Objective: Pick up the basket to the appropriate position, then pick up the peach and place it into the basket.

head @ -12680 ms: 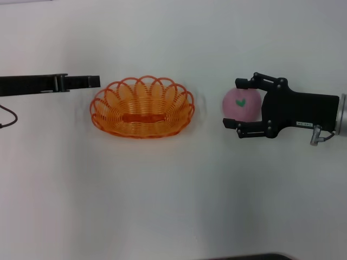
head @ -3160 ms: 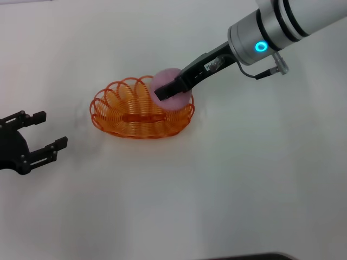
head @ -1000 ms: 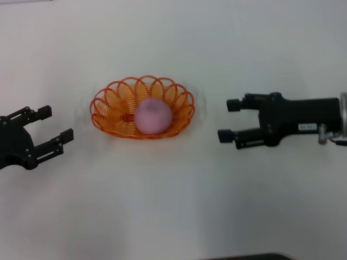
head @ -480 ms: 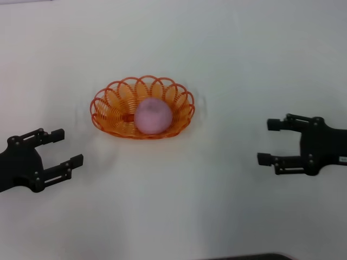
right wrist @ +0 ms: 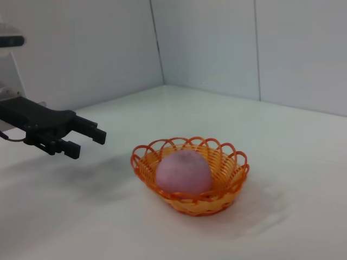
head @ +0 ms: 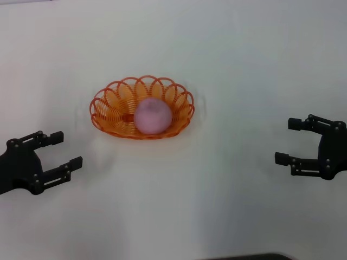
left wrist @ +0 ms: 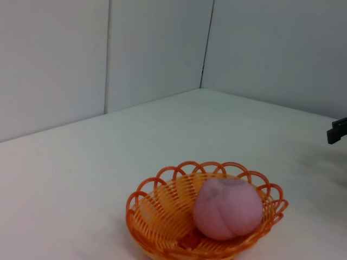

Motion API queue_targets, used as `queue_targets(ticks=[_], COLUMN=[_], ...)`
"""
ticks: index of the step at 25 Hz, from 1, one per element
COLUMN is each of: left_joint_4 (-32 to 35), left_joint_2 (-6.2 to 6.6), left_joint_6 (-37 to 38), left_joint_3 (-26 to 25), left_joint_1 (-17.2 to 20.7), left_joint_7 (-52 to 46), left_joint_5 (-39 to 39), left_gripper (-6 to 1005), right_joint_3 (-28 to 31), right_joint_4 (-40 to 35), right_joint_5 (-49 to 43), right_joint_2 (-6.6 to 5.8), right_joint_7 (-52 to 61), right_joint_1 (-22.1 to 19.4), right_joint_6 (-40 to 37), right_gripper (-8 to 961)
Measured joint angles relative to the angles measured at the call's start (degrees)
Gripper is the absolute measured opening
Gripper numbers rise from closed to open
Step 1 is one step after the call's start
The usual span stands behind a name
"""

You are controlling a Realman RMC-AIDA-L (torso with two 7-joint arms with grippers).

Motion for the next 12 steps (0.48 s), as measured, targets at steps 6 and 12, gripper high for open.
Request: queue_targets(ticks=[6, 12], left_joint_4=[0.0, -0.12], left_joint_2=[-0.02, -0.15], left_joint_6=[0.02, -0.15], left_joint_3=[0.01, 0.37], left_joint_1=[0.04, -0.02], left_joint_7=[0.0, 0.0], left_joint_5=[-0.1, -0.01], left_gripper=[720, 721], right_joint_3=[-0.52, -0.07], right_joint_4=[1.29, 1.87], right_joint_5=[-0.58, -0.71], right_joint_2=[0.37, 0.38], right_joint_7=[-1.3, -1.34], right_joint_1=[0.8, 1.67], right_joint_6=[1.57, 1.65], right_gripper=[916, 916])
